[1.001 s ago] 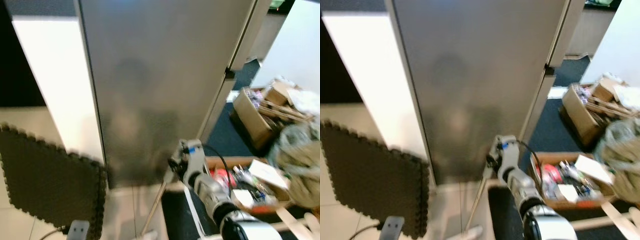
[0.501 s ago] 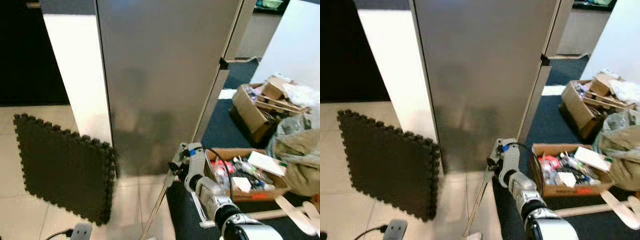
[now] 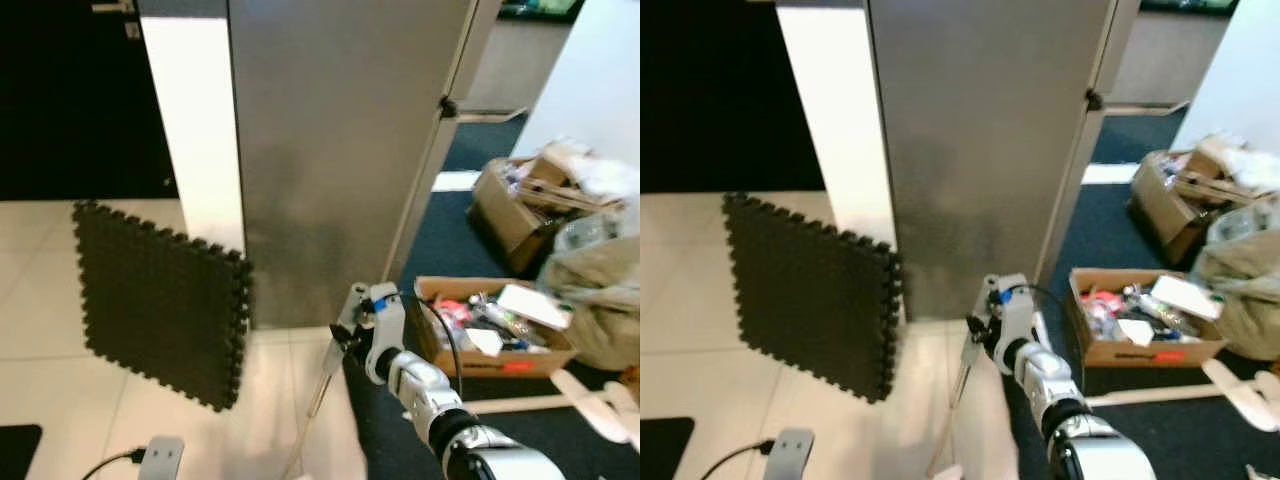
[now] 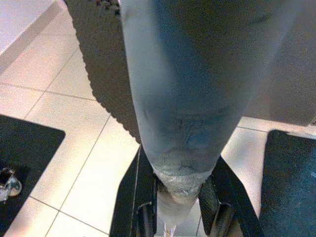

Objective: Sweep floor

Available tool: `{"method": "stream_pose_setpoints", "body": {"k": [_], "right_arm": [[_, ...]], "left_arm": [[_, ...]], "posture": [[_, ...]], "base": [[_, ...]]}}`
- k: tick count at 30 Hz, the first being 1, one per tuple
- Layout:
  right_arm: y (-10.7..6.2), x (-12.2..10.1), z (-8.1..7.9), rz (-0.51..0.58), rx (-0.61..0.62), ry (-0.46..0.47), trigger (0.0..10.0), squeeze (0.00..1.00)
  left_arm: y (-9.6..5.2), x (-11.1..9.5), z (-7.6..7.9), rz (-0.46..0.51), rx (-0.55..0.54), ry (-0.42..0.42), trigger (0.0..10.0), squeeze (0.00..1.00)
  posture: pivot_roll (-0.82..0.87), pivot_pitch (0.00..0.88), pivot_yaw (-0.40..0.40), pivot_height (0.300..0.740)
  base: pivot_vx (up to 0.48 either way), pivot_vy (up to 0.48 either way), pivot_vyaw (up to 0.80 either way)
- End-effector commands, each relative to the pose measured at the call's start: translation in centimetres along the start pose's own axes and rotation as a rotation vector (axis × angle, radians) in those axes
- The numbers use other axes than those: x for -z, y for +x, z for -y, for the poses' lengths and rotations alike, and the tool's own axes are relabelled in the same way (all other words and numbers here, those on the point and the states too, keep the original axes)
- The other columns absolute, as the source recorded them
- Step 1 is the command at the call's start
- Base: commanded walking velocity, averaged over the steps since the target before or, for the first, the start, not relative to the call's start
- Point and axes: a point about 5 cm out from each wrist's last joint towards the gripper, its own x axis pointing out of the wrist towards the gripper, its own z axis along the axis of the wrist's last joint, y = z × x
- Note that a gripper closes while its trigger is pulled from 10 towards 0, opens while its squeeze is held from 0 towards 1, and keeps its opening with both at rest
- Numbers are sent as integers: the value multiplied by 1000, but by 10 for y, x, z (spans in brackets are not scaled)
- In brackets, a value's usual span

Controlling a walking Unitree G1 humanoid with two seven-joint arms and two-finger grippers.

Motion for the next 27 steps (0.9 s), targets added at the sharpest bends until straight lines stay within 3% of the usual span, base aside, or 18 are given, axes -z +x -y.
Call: {"method": "stream_pose_setpoints", "body": {"k": [1, 2, 5, 6, 10, 13, 15, 18, 19, 21, 22, 24, 27], "right_arm": [[2, -6, -2, 37, -31, 0, 10000, 0], [4, -11, -7, 52, -85, -8, 10000, 0], [5, -12, -9, 56, -110, -13, 10000, 0], [7, -18, -16, 81, -188, -16, 10000, 0], [8, -25, -20, 109, -258, -20, 10000, 0], [10, -46, -23, 179, -361, -21, 10000, 0], [9, -49, -23, 190, -378, -22, 10000, 0], [7, -73, -16, 245, -407, -66, 10000, 0], [7, -73, -16, 245, -407, -66, 10000, 0], [4, -83, -11, 270, -420, -69, 10000, 0], [4, -83, -11, 270, -420, -69, 10000, 0], [3, -90, -6, 281, -407, -90, 10000, 0], [0, -105, -1, 308, -420, -114, 10000, 0]], "left_arm": [[1, -7, 0, 34, 21, 14, 10000, 0], [2, -19, 1, 90, 50, 20, 10000, 0], [3, -25, 1, 119, 60, 20, 10000, 0], [3, -41, -5, 194, 62, 26, 10000, 0], [3, -56, -11, 259, 68, 27, 10000, 0], [-1, -93, -14, 424, 175, 68, 10000, 0], [-3, -99, -15, 452, 197, 79, 10000, 0], [-18, -141, -12, 664, 402, 184, 10000, 0], [-18, -141, -12, 664, 402, 184, 10000, 0], [-30, -162, -10, 761, 523, 213, 10000, 0], [-30, -162, -10, 761, 523, 213, 10000, 0], [-42, -176, -9, 821, 638, 263, 10000, 0], [-63, -196, -5, 875, 786, 424, 10000, 0]], "posture": [[132, 0, -107, 740], [131, 0, -109, 740], [131, 0, -109, 740], [131, 0, -114, 740], [130, 0, -114, 740], [125, 0, -121, 740], [125, 0, -121, 740], [135, 0, -133, 740], [135, 0, -133, 740], [120, 0, -125, 740], [120, 0, -125, 740], [101, 0, -119, 740], [76, 0, -114, 740]], "base": [[0, 0, -800], [0, 0, -800], [0, 0, -800], [0, 0, -800], [0, 0, -800], [0, 0, -800], [0, 0, -800], [0, 0, -800], [0, 0, -800], [0, 0, -800], [0, 0, -800], [0, 0, -800], [0, 0, -800]]}}
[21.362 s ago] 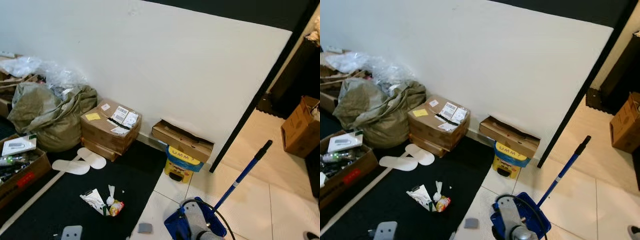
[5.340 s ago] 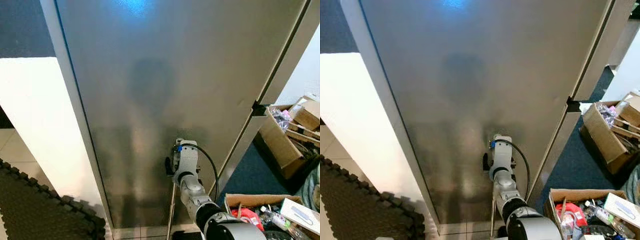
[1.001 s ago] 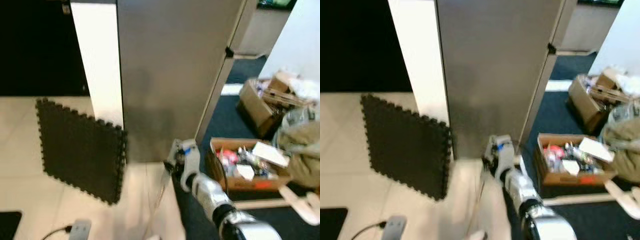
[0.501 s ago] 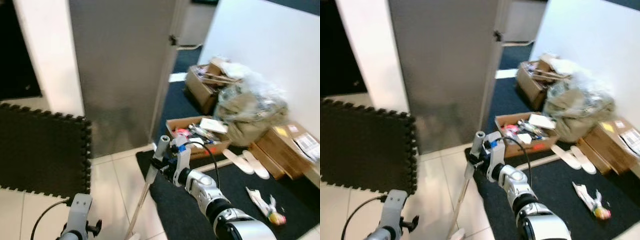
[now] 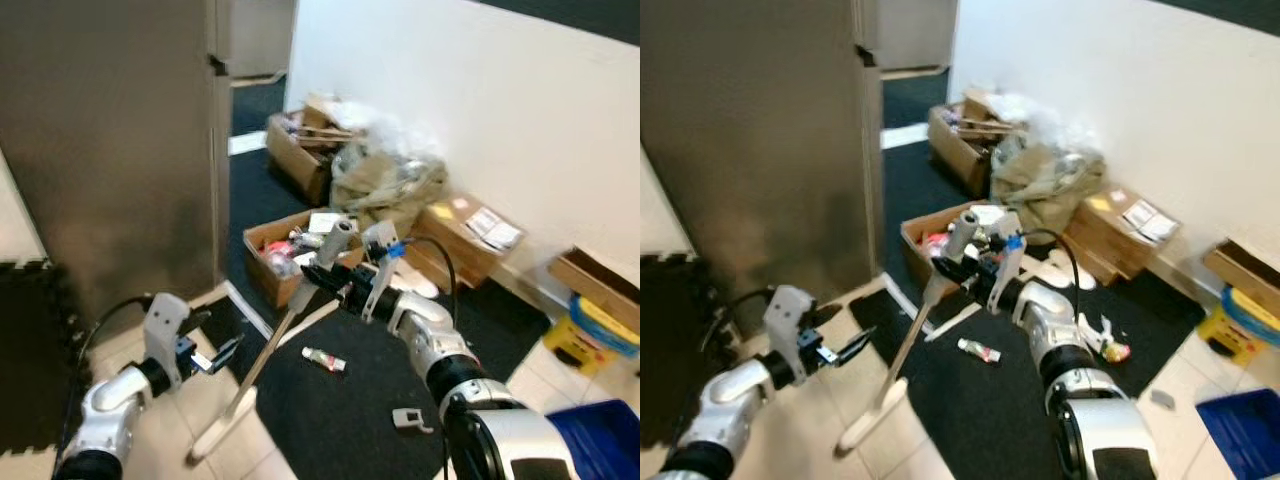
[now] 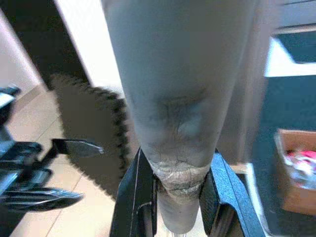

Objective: Sweep floor

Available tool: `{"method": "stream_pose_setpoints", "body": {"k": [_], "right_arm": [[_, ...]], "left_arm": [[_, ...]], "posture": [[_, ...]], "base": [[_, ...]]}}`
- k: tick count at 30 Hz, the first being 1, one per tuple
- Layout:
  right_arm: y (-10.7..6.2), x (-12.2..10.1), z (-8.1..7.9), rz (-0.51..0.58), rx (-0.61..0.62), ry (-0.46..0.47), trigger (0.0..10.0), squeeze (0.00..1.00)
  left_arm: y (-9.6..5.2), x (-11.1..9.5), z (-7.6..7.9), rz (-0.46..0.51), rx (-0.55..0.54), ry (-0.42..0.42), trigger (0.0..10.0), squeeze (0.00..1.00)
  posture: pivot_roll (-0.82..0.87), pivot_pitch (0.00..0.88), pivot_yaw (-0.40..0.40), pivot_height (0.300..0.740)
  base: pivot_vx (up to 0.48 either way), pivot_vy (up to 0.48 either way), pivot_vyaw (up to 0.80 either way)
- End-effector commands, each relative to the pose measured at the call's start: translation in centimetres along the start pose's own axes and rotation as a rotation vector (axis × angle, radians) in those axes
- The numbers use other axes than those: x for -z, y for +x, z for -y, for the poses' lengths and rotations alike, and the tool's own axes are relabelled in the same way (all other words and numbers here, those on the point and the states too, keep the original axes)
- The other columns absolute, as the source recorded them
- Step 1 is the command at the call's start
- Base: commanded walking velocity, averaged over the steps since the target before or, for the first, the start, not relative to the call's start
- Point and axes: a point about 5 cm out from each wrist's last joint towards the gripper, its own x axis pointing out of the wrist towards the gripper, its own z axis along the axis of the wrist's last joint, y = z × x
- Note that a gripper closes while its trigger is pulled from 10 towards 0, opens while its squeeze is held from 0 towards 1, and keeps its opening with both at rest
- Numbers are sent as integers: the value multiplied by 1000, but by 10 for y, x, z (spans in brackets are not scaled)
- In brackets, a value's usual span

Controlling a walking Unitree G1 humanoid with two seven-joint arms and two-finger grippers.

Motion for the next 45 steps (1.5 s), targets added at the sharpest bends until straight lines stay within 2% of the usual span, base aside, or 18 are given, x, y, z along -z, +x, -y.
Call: {"method": "stream_pose_setpoints", "body": {"k": [1, 6, 9, 15, 16, 22, 24, 25, 27, 33, 39, 40, 42, 43, 45], "right_arm": [[-1, -15, 4, 57, -19, -4, 10000, 0], [0, -21, 4, 59, -56, -20, 10000, 0], [3, -32, 1, 25, -136, -89, 10000, 0], [7, -34, -3, 21, -170, -107, 10000, 0], [10, -31, -9, 21, -206, -99, 10000, 0], [11, -28, -14, 26, -242, -89, 10000, 0], [11, -28, -16, 31, -254, -85, 10000, 0], [14, -29, -19, 41, -263, -89, 10000, 0], [14, -30, -20, 44, -265, -92, 10000, 0], [14, -37, -17, 47, -254, -117, 10000, 0], [8, -37, -14, 39, -221, -116, 10000, 0], [4, -31, -17, 37, -225, -113, 10000, 0], [2, -29, -18, 34, -225, -111, 10000, 0], [-1, -26, -19, 35, -219, -106, 10000, 0], [-2, -26, -20, 36, -217, -106, 10000, 0]], "left_arm": [[5, -14, 4, 15, 119, 42, 10000, 0], [10, -28, 5, 39, 180, 93, 10000, 0], [36, -61, 11, 139, 258, 188, 10000, 0], [53, -82, 17, 217, 266, 214, 10000, 0], [59, -89, 20, 249, 265, 199, 10000, 0], [61, -89, 26, 244, 293, 175, 10000, 0], [62, -86, 31, 222, 329, 177, 10000, 0], [61, -78, 39, 174, 403, 172, 10000, 0], [60, -75, 42, 157, 424, 172, 10000, 0], [62, -71, 42, 132, 419, 176, 10000, 0], [67, -61, 48, 113, 386, 158, 10000, 0], [71, -54, 54, 106, 366, 148, 10000, 0], [72, -52, 57, 104, 367, 143, 10000, 0], [78, -51, 66, 111, 381, 133, 10000, 0], [80, -51, 68, 115, 386, 129, 10000, 0]], "posture": [[76, 0, -114, 740], [63, 0, -112, 740], [38, 0, -110, 740], [25, 0, -104, 740], [20, 0, -99, 740], [13, 0, -95, 740], [8, 0, -93, 740], [6, 0, -83, 740], [6, 0, -83, 740], [6, 0, -72, 740], [-11, 0, -42, 740], [-17, 0, -34, 740], [-22, 0, -31, 740], [-25, 0, -29, 740], [-29, 0, -27, 740]], "base": [[0, 0, -800], [0, 0, -800], [0, 0, -800], [0, 0, -683], [0, 0, 0], [0, 0, 0], [0, 0, 0], [0, 0, 0], [0, 0, 0], [0, 0, 0], [0, 0, -800], [0, 0, -800], [0, 0, -800], [0, 0, -800], [0, 0, -800]]}}
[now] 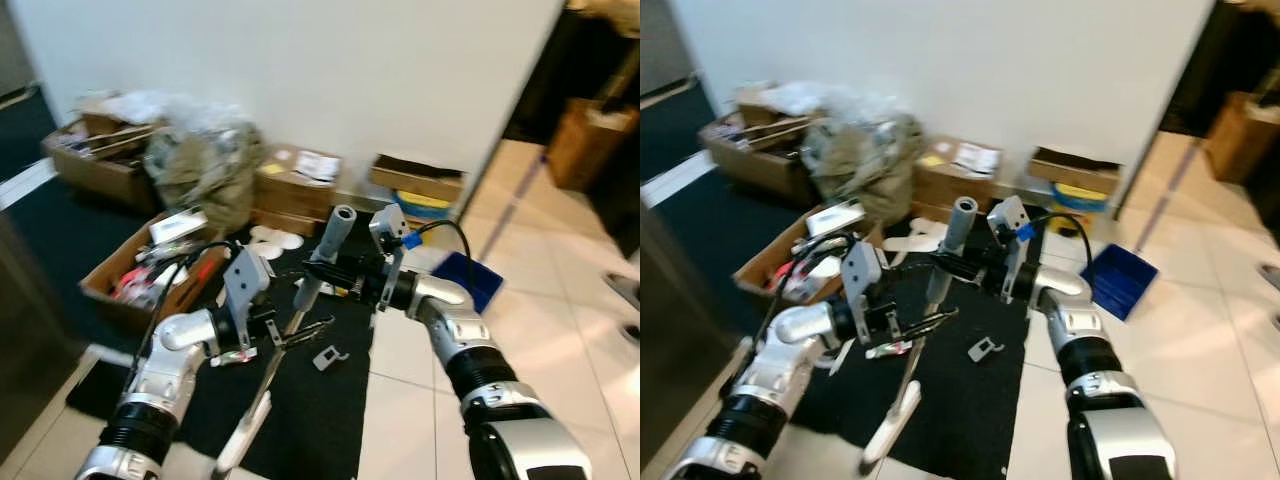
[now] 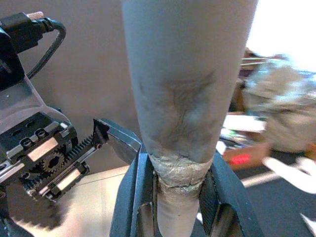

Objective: Sweep floor

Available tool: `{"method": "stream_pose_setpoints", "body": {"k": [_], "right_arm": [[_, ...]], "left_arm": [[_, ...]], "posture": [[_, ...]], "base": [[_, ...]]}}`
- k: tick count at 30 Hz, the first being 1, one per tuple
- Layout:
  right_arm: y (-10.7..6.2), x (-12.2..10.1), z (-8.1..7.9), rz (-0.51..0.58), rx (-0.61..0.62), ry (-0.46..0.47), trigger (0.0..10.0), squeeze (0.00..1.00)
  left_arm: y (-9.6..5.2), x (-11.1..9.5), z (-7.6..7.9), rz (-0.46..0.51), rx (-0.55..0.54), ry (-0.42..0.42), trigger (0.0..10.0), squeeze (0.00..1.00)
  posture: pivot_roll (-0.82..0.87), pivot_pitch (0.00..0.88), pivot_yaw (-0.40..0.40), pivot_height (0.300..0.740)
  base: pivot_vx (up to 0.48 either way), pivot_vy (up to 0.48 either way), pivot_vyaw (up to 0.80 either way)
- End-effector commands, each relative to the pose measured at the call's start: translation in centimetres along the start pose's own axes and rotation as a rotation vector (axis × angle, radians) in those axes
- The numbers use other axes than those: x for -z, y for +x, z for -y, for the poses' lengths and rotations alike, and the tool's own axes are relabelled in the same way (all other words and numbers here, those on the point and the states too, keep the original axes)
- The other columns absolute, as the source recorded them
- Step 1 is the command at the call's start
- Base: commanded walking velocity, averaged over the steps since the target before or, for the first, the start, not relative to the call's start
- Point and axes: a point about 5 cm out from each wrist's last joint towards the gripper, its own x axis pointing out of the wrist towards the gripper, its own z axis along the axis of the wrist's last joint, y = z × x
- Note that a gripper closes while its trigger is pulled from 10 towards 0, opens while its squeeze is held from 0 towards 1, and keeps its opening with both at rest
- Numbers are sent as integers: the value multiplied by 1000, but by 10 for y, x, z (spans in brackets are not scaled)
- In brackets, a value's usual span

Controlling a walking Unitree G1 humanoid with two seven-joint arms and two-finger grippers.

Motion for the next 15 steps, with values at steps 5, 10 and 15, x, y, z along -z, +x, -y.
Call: {"method": "stream_pose_setpoints", "body": {"k": [5, 10, 15], "right_arm": [[5, -11, -4, 46, -30, -14, 10000, 0], [4, -17, -5, 45, -45, -35, 10000, 0], [4, -21, -13, 27, -96, -50, 10000, 0]], "left_arm": [[11, 7, 11, -24, 34, -20, 10000, 0], [13, 6, 9, -19, 25, -13, 10000, 0], [16, 6, 7, -13, -3, -4, 10000, 0]], "posture": [[-37, 0, -22, 740], [-42, 0, -22, 740], [-53, 0, -23, 740]], "base": [[0, 0, -800], [0, 0, -320], [0, 0, 0]]}}
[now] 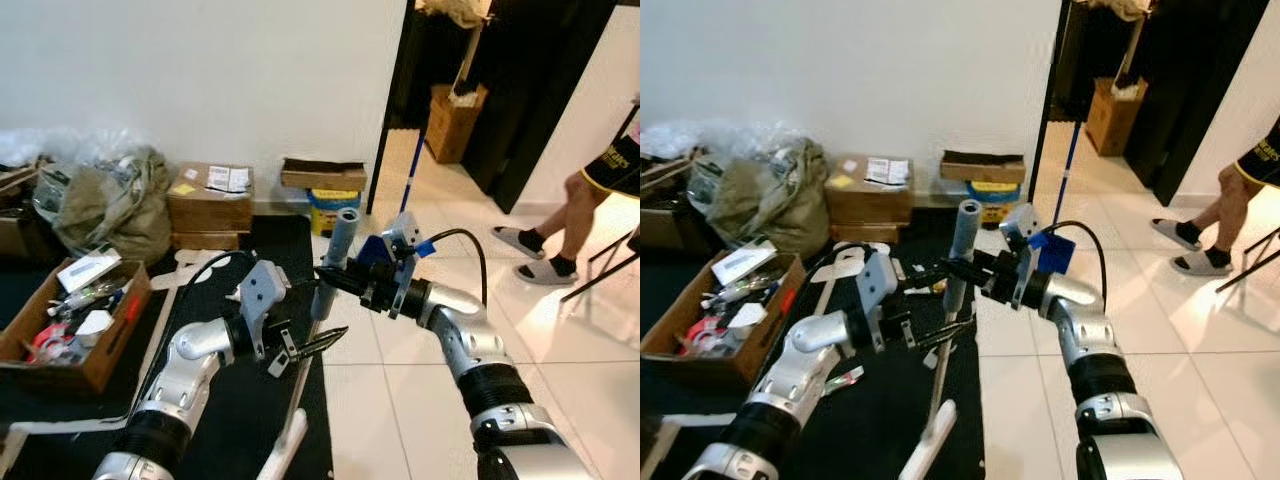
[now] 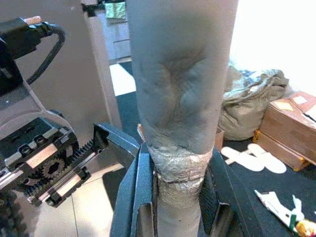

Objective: Sweep floor

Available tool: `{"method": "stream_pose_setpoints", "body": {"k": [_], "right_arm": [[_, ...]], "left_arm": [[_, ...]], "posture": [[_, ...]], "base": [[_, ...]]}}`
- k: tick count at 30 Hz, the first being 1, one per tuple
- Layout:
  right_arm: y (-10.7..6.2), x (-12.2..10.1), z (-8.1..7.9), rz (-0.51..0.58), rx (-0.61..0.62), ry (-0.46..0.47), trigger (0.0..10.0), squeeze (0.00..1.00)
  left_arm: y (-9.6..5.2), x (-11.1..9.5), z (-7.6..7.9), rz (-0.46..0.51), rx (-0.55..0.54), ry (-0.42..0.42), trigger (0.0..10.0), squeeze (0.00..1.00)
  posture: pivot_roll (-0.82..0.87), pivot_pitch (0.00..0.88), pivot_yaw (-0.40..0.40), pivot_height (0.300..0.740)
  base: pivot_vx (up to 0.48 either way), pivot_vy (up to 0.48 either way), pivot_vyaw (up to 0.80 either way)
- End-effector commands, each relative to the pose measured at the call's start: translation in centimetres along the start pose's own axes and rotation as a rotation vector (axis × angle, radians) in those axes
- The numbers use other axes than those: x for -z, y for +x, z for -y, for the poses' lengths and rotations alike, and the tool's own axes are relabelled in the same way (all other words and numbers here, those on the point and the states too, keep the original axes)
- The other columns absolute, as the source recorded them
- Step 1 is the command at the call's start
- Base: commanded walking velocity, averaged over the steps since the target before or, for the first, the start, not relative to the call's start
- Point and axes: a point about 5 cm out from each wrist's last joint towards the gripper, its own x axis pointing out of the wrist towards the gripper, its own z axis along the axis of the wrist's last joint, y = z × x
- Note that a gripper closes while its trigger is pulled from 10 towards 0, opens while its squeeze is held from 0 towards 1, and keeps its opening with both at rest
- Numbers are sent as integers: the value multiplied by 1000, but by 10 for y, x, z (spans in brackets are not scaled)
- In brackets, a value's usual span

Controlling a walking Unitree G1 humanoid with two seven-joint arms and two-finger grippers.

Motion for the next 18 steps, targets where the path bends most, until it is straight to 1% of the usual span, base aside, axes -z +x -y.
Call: {"method": "stream_pose_setpoints", "body": {"k": [1, 3, 4, 6, 7, 10, 12, 13, 14, 15, 16, 17, 18], "right_arm": [[13, -12, -12, 43, -107, -30, 10000, 0], [10, -9, -12, 9, -106, -47, 10000, 0], [10, -9, -12, 9, -106, -47, 10000, 0], [4, -6, -5, -27, -61, -65, 10000, 0], [4, -6, -5, -27, -61, -65, 10000, 0], [-5, -2, 5, -76, 20, -87, 10000, 0], [-6, -2, 7, -86, 32, -90, 10000, 0], [-9, -1, 11, -107, 67, -97, 10000, 0], [-9, -1, 11, -107, 67, -97, 10000, 0], [-14, 0, 15, -123, 107, -101, 10000, 0], [-22, -1, 21, -129, 154, -99, 10000, 0], [-22, -1, 21, -129, 154, -99, 10000, 0], [-22, -2, 20, -116, 144, -96, 10000, 0]], "left_arm": [[6, 5, 3, -37, 14, -10, 10000, 0], [6, 4, -2, -37, -27, -4, 10000, 0], [6, 4, -2, -37, -27, -4, 10000, 0], [2, 3, -7, -37, -61, -1, 10000, 0], [2, 3, -7, -37, -61, -1, 10000, 0], [-9, 2, -12, -24, -65, -33, 10000, 0], [-10, 2, -13, -23, -62, -38, 10000, 0], [-15, 3, -13, -35, -53, -42, 10000, 0], [-15, 3, -13, -35, -53, -42, 10000, 0], [-25, 6, -16, -57, -63, -45, 10000, 0], [-44, 9, -23, -98, -93, -51, 10000, 0], [-44, 9, -23, -98, -93, -51, 10000, 0], [-51, 11, -24, -112, -102, -57, 10000, 0]], "posture": [[-53, 0, -24, 740], [-55, 0, -28, 740], [-55, 0, -28, 740], [-54, 0, -33, 740], [-54, 0, -33, 740], [-54, 0, -37, 740], [-53, 0, -39, 740], [-53, 0, -39, 740], [-53, 0, -39, 740], [-49, 0, -46, 740], [-45, 0, -48, 740], [-45, 0, -48, 740], [-45, 0, -48, 740]], "base": [[0, 0, 0], [0, 0, 0], [0, 0, 0], [0, 0, 0], [0, 0, 0], [0, 0, 0], [0, 0, 0], [0, 0, 0], [0, 0, 0], [0, 0, 0], [0, 0, 0], [0, 0, 0], [0, 0, 0]]}}
